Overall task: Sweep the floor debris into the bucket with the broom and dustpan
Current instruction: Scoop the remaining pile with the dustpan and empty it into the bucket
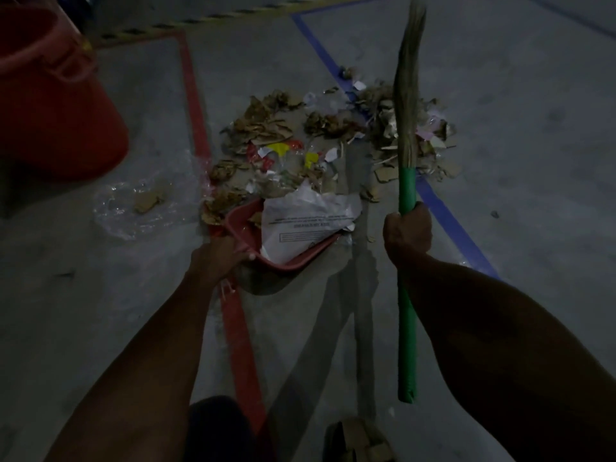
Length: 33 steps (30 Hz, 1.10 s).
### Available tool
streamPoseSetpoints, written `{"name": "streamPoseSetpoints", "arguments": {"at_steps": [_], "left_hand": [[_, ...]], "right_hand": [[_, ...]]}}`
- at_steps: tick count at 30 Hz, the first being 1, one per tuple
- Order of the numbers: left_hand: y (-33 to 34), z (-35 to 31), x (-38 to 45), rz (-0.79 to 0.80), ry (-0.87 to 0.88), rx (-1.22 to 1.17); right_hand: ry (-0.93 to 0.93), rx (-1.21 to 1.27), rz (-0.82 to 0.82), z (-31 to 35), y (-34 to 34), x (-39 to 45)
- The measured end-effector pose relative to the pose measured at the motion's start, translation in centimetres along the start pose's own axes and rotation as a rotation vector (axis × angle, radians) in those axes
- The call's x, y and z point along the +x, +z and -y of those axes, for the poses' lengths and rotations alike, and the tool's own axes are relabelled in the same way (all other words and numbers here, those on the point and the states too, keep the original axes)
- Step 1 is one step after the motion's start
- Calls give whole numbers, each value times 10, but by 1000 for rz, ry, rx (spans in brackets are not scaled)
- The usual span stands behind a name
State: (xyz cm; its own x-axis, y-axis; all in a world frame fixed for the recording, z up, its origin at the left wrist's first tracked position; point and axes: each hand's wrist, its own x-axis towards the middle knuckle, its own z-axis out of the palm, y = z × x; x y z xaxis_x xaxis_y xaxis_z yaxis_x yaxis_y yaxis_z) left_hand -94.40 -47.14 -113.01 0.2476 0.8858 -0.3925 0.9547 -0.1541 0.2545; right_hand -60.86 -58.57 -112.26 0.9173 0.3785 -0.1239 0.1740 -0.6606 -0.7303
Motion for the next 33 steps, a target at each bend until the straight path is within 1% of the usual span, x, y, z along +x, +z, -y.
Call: {"name": "streamPoseSetpoints", "arguments": {"at_steps": [2, 5, 9, 12, 16, 19, 23, 26, 29, 33], "left_hand": [[-6, -7, -5, -16, 30, -20], [-12, -6, -10, -19, 74, -50], [-18, 14, -23, -78, 94, -113], [-17, 34, -43, -123, 98, -149], [-17, 71, -72, -110, 33, -171], [-20, 93, -92, -76, 15, -188], [-21, 126, -118, -71, -37, -152], [-17, 154, -138, -35, -76, -126], [-10, 181, -153, -38, -114, -123], [-2, 200, -158, -35, -195, -95]], "right_hand": [[15, 33, -24, 6, 6, 2], [22, 80, -12, 16, 25, 1], [-36, 117, 74, 35, 54, -7], [-112, 71, 127, 45, 63, -9], [-222, 51, 207, 50, 66, -15], [-256, -1, 265, 51, 67, -23], [-249, -31, 357, 53, 69, -45], [-221, -72, 420, 40, 73, -56], [-201, -130, 418, 23, 81, -57], [-323, -234, 402, 13, 83, -61]]}}
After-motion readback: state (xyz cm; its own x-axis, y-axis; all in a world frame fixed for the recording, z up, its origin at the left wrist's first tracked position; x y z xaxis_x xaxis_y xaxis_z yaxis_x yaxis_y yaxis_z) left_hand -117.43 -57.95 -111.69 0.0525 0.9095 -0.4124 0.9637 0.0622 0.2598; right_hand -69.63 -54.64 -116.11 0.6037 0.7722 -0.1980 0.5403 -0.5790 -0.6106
